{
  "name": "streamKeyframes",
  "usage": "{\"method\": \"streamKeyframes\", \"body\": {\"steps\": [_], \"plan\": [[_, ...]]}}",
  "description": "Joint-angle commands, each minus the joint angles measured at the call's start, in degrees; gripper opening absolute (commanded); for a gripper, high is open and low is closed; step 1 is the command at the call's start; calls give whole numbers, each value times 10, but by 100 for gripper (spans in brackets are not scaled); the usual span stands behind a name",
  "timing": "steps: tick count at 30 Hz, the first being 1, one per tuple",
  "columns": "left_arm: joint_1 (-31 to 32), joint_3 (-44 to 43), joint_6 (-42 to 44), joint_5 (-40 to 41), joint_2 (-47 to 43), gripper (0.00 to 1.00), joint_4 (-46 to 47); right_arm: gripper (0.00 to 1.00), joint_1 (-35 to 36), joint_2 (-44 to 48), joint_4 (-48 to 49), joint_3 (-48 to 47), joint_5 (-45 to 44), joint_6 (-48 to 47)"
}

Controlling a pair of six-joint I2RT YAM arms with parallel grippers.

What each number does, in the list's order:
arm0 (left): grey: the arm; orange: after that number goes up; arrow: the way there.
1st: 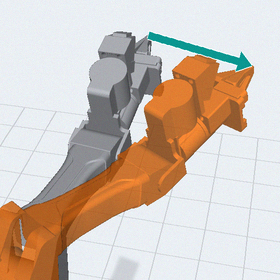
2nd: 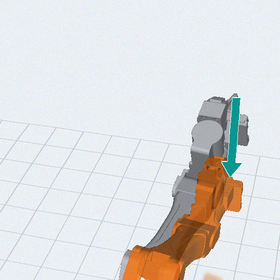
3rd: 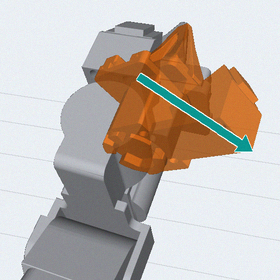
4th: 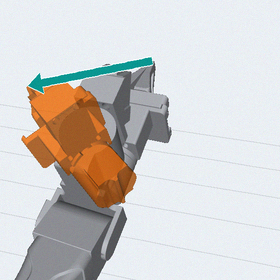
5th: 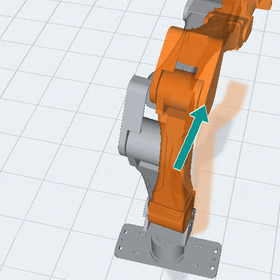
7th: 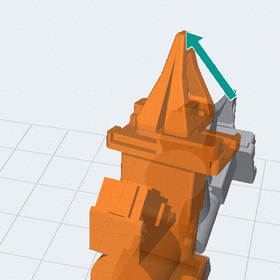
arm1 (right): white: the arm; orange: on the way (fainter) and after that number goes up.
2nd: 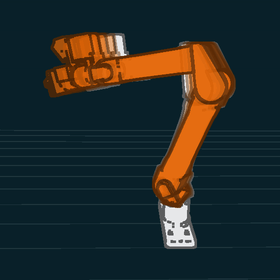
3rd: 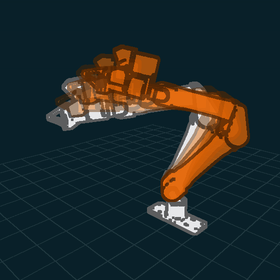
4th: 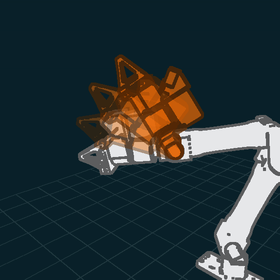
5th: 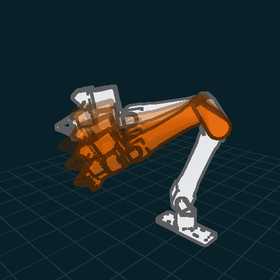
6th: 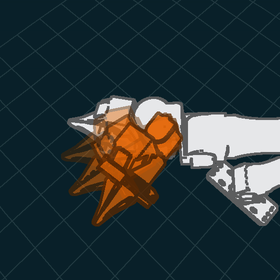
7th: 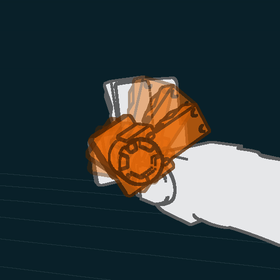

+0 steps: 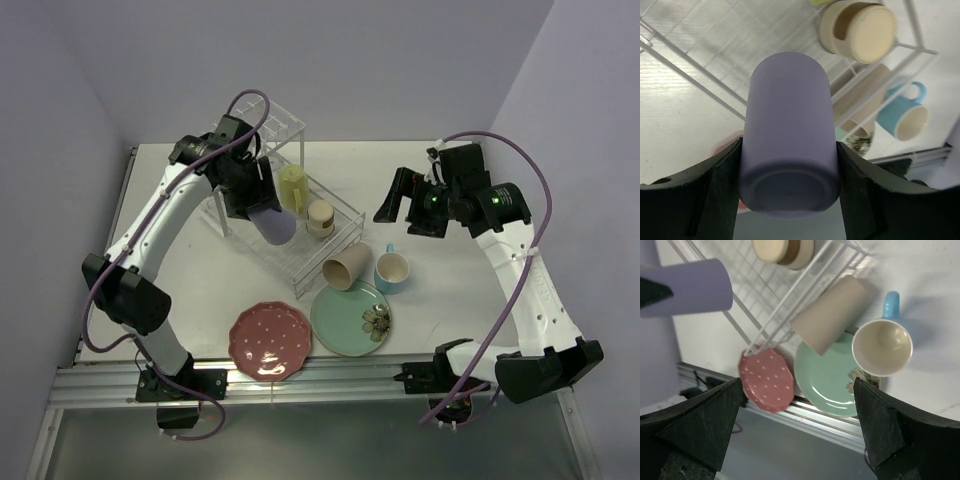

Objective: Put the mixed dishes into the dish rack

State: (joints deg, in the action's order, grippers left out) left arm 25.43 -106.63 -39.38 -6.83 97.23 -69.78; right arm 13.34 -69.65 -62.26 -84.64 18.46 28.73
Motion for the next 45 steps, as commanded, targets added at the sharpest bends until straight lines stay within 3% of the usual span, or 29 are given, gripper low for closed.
{"method": "streamKeyframes", "body": {"steps": [1, 19, 26, 28, 38, 41, 42, 44, 45], "plan": [[15, -23, 18, 65, 27, 0, -24, 100, 40, 5, -43, -40, -85, -39], [21, -134, 62, 161, 187, 0, -17, 100, 143, -6, -94, -36, -166, -39], [22, -145, 60, 159, 209, 2, -14, 100, 194, -13, -84, -10, -204, -19], [27, -140, 57, 161, 207, 10, -15, 100, 201, -13, -78, -6, -206, -15], [38, -79, 33, 181, 169, 25, -1, 100, 210, -22, -62, -6, -211, -18], [39, -61, 25, 186, 157, 42, 3, 99, 210, -22, -57, -3, -208, -20], [41, -55, 20, 186, 154, 56, 5, 100, 210, -22, -52, 1, -206, -20], [40, -41, 18, 184, 145, 67, 12, 99, 212, -21, -51, 5, -206, -22], [41, -39, 18, 184, 144, 78, 13, 99, 212, -20, -47, 11, -205, -23]]}}
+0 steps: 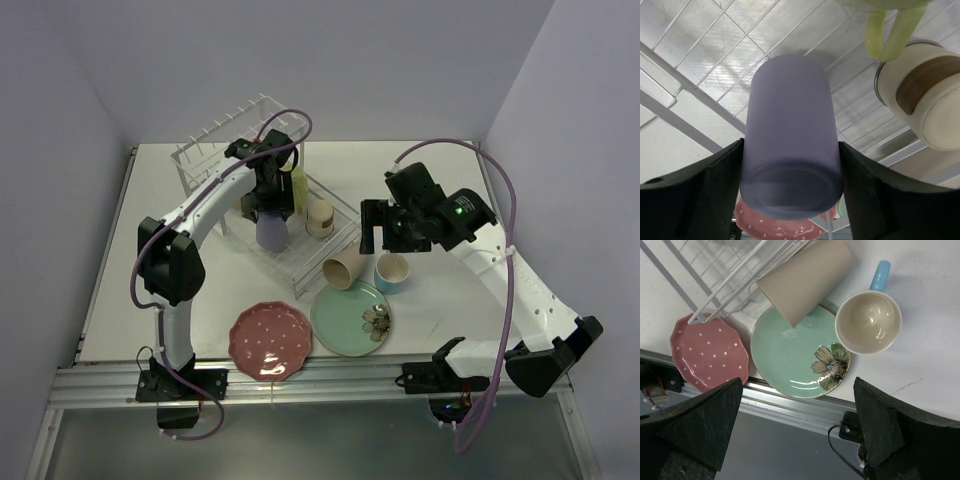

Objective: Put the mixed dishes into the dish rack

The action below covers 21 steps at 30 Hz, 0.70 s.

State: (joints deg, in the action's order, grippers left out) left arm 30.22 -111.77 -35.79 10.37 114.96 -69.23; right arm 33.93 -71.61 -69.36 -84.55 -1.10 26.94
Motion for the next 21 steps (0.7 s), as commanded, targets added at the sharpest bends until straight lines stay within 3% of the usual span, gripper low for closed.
{"method": "streamKeyframes", "body": {"steps": [1, 7, 21], "plan": [[-8, 8, -20, 15, -33, 82, 5, 99, 7, 2, 26, 14, -8, -5], [1, -12, -31, 23, -44, 99, -2, 100, 10, 5, 34, 38, -12, -13], [42, -36, -74, 28, -90, 99, -33, 100, 11, 17, 43, 47, -13, -33]]}}
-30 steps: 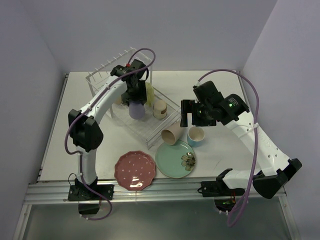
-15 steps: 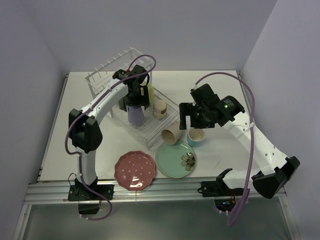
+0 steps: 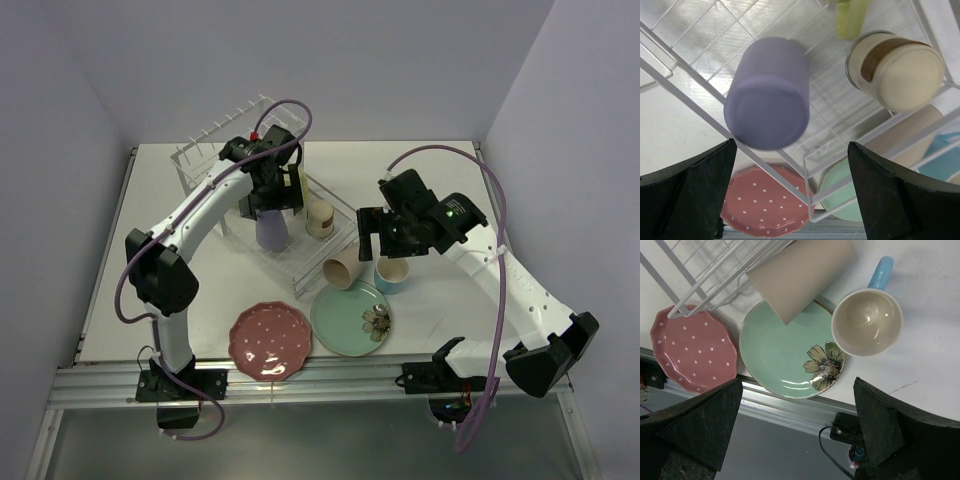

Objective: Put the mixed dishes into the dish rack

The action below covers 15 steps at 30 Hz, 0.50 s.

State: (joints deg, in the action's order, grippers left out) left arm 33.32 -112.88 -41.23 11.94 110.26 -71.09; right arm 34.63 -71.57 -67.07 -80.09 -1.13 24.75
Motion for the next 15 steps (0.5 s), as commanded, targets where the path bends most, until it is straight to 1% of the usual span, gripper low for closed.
{"method": "streamKeyframes", "body": {"steps": [1, 3, 5, 6, 7, 8, 9, 10, 11, 12, 13, 15], "plan": [[14, -26, -25, 12, -46, 99, -16, 100, 4, 16, 21, 4, -12, -12], [23, -37, -31, 21, -58, 99, -26, 100, 4, 20, 24, 6, -10, -13], [29, -50, -37, 30, -79, 92, -20, 100, 4, 25, 26, 10, -11, -13], [28, -56, -39, 36, -87, 85, -15, 100, 4, 27, 26, 10, -12, -12], [27, -64, -33, 40, -95, 67, -8, 100, 4, 28, 26, 11, -13, -12], [25, -74, -30, 45, -101, 57, 1, 100, 5, 32, 25, 11, -13, -12], [20, -99, -29, 46, -101, 42, 8, 100, 4, 33, 25, 11, -14, -14], [4, -111, -23, 35, -100, 17, 13, 100, 4, 34, 21, 10, -15, -14], [-8, -122, -21, 24, -96, 6, 17, 100, 4, 35, 19, 9, -17, -15], [-18, -136, -21, 12, -94, 0, 29, 100, 4, 37, 18, 7, -19, -16], [-46, -136, -21, -24, -94, 0, 38, 100, 4, 37, 14, 6, -23, -16], [-70, -124, -25, -55, -97, 0, 67, 100, 4, 38, 10, 2, -26, -18]]}}
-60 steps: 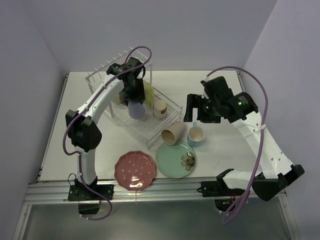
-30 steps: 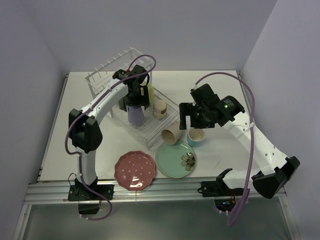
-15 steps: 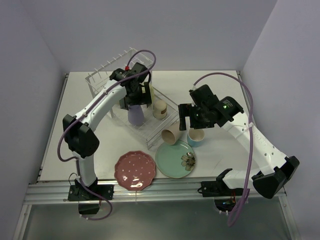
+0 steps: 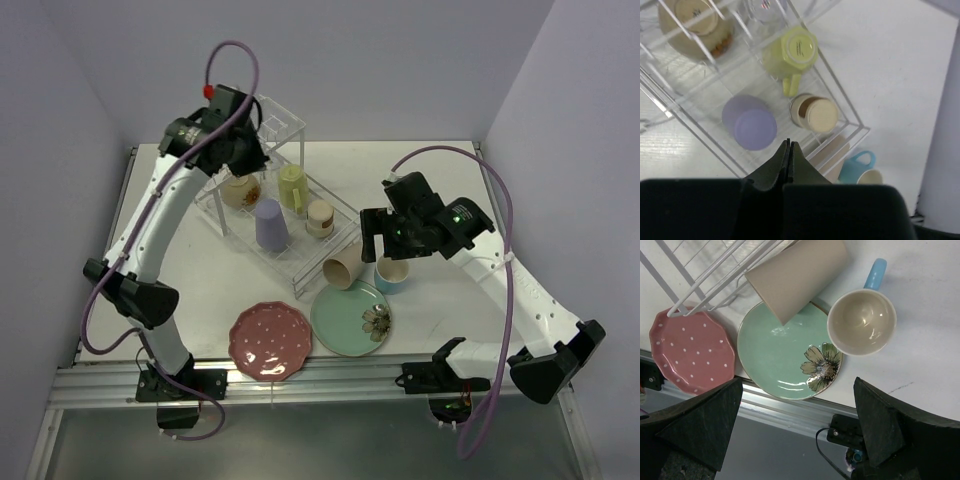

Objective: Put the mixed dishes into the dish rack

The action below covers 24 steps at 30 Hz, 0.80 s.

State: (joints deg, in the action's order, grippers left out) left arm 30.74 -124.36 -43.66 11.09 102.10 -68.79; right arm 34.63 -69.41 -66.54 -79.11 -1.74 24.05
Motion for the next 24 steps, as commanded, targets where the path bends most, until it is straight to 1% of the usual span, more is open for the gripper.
{"method": "streamKeyframes", "body": {"steps": [1, 2, 5, 7, 11, 15, 22, 24], "plan": [[-57, -4, -5, -73, -16, 0, 54, 100, 4, 16, 3, -11, -20, -10], [-76, 9, -4, -83, -17, 0, 64, 100, 4, 16, 1, -12, -20, -11], [-101, 10, 2, -103, -4, 0, 82, 100, 4, 16, -1, -17, -20, -9], [-113, 3, 10, -106, 6, 0, 86, 100, 4, 13, -3, -20, -20, -9], [-139, 14, 12, -144, 9, 0, 115, 100, 4, 4, -3, -28, -21, -11], [-158, 21, 18, -150, 12, 0, 111, 100, 4, -6, -2, -39, -20, -9], [-195, 114, 27, -160, -27, 0, 135, 100, 4, -24, 3, -48, -12, -9], [-204, 126, 33, -163, -29, 0, 133, 100, 4, -25, 5, -49, -11, -8]]}}
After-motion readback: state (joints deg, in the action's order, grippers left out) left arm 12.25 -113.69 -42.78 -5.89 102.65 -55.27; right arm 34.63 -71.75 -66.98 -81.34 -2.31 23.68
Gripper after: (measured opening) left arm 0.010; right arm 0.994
